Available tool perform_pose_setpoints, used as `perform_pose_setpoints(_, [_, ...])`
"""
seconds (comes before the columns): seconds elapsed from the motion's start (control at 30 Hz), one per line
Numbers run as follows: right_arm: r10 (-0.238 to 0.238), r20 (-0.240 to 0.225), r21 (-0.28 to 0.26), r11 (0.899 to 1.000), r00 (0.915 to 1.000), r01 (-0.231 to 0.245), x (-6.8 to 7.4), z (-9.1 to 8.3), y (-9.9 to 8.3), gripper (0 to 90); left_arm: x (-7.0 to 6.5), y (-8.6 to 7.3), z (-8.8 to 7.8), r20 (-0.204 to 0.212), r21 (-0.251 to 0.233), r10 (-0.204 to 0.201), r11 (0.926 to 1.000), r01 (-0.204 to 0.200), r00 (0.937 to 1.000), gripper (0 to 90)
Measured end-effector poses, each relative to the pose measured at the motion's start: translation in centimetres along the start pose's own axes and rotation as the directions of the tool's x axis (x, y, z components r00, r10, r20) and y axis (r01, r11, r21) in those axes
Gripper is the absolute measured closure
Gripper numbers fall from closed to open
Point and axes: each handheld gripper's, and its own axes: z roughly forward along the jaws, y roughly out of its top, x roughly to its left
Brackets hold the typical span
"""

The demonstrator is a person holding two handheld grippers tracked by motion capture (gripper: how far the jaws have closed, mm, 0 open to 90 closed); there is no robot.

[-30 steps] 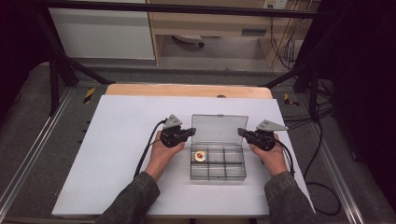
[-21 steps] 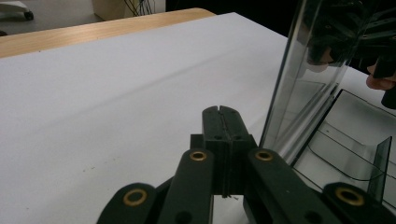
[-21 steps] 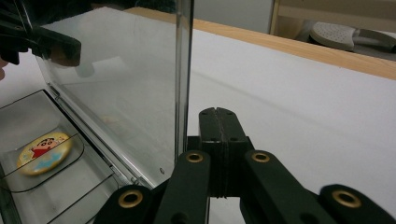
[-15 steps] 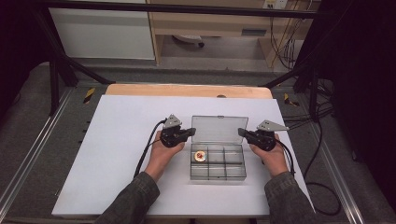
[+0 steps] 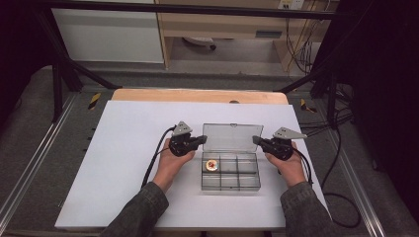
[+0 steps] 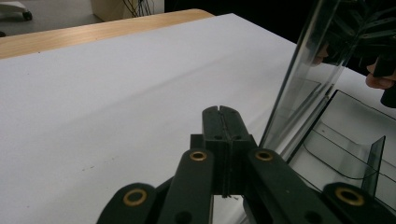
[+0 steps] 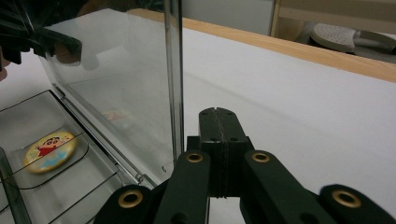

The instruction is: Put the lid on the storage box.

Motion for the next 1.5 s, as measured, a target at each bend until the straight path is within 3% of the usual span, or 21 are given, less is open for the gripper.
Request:
perform_pose_setpoints(0.53, [-0.017,-0.008,-0.007,1.0,0.9998,0.017,0.4,-0.8,0.5,90.0,-0.5,-0.1,-0.4,0.01,0.006,-0.003,1.0,0.003,0.9999,90.0])
perform_pose_setpoints(0.87, [-0.023,-0.028,-0.003,1.0,0.9993,0.023,2.1,-2.6,0.7,90.0,-2.0,-0.1,-1.6,0.033,0.017,0.001,0.9999,-0.002,0.9995,90.0])
perform_pose_setpoints(1.07, [-0.026,-0.037,-0.014,1.0,0.999,0.026,2.9,-2.8,1.2,90.0,-2.6,0.0,-2.0,0.03,0.014,-0.004,0.9999,0.003,0.9995,90.0])
perform_pose_setpoints(1.5, [-0.012,-0.022,-0.033,0.999,0.9997,0.012,3.2,-2.9,1.7,88.8,-3.5,0.4,-2.4,0.029,-0.005,0.011,0.9999,-0.011,0.9995,90.0])
